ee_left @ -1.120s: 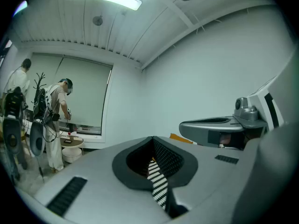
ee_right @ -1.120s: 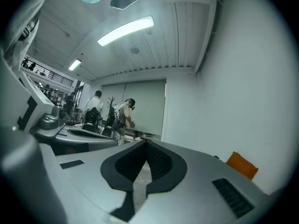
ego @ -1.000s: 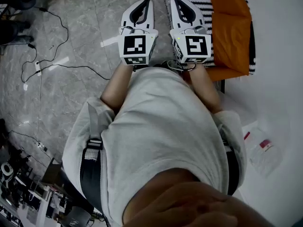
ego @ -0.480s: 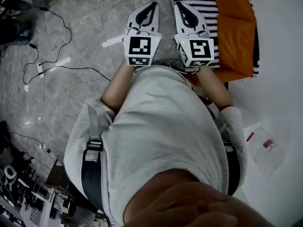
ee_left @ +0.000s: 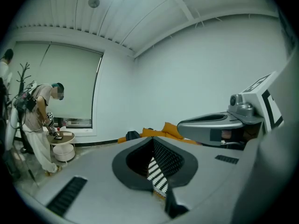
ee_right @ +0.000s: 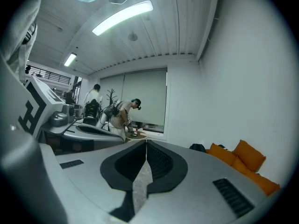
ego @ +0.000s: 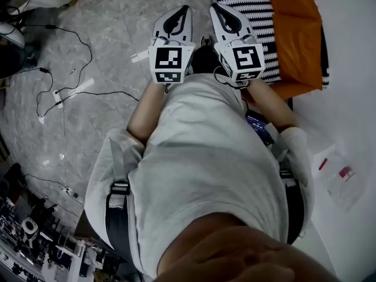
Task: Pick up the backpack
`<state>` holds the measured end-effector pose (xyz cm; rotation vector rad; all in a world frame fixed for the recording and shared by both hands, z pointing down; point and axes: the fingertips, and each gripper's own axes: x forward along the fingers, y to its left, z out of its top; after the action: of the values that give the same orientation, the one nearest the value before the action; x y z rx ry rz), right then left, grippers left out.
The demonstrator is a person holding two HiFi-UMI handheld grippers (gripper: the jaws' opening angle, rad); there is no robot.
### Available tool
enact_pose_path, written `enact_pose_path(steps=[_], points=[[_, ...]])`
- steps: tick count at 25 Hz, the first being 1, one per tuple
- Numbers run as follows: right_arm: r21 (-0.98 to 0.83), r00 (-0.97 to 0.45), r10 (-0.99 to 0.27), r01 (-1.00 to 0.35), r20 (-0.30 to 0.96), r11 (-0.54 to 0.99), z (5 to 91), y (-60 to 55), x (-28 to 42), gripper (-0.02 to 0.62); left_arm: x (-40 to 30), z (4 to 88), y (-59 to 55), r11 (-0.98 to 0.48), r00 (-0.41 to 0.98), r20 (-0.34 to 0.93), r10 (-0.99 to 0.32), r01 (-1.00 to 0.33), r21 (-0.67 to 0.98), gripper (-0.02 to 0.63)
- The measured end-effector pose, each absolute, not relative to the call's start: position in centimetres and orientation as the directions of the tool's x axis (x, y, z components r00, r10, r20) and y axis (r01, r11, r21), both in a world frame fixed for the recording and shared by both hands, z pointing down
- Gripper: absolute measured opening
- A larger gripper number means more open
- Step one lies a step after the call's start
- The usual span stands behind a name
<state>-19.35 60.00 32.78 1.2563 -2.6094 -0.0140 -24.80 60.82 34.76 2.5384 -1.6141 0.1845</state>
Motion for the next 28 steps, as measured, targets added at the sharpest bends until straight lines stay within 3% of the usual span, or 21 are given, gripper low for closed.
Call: enact_pose_path(steps=[9,28], points=[[0.091,-0.598,-0.766,-0.772,0.235,0.63,35.6,55.4,-17.5,0.04,-22.4,37.9,56.3,-0.463,0.461,0.195,-0.865,-0.885,0.04,0.012],[0.022,-0.588,-0.757,-0.786,0.284,0.618,38.5,26.9,-8.8,0.04,-16.2,41.6,29.5,-0.458,0.448,0.347,-0.824,-0.887,0.058,0.012]])
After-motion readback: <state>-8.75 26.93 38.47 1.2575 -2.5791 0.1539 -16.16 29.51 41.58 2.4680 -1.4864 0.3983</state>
